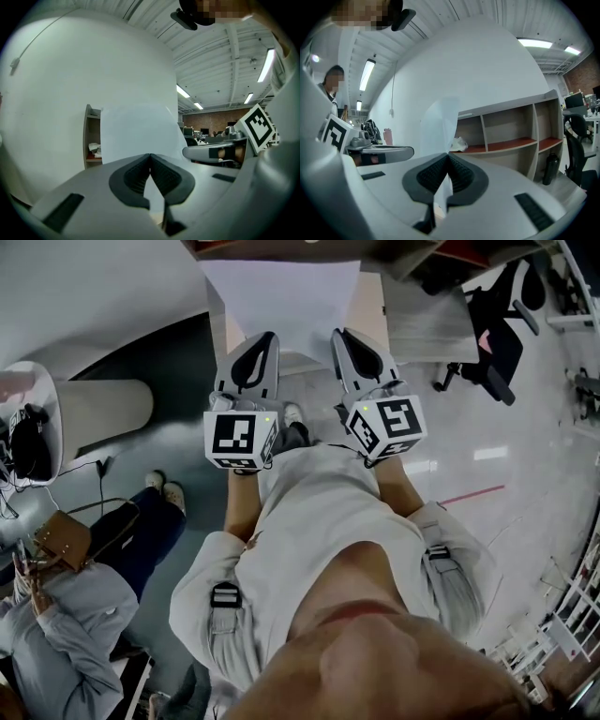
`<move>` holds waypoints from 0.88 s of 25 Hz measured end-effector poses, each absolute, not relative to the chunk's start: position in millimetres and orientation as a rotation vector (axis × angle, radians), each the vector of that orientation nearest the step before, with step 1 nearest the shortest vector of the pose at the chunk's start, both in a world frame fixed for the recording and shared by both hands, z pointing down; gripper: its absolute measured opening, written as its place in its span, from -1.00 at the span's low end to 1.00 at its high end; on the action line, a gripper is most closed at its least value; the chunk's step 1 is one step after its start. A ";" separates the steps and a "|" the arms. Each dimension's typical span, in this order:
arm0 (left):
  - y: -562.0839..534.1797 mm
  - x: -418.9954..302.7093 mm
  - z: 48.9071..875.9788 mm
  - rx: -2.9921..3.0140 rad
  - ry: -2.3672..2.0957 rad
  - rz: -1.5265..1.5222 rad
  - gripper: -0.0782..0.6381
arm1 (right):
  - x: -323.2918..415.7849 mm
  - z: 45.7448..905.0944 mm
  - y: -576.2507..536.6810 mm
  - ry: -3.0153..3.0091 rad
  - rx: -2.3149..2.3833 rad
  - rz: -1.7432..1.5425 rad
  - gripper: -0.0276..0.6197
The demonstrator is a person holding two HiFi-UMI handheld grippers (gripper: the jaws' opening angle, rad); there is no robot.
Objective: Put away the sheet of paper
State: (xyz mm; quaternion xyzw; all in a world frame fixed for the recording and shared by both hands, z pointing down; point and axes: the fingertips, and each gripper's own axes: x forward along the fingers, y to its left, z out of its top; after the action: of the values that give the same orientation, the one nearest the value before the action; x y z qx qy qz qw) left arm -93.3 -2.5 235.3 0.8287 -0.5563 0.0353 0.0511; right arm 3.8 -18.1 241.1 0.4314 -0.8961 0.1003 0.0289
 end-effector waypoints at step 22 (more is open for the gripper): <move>-77.7 -120.7 310.6 2.473 -1.563 0.157 -0.72 | -20.9 303.9 -84.5 -2.613 1.336 0.405 -0.86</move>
State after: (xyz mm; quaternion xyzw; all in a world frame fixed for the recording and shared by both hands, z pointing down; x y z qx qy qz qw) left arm -120.7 -77.7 310.6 0.8394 -0.5304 0.0533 0.1056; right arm -20.9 -84.5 303.9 0.4491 -0.8785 0.1363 0.0894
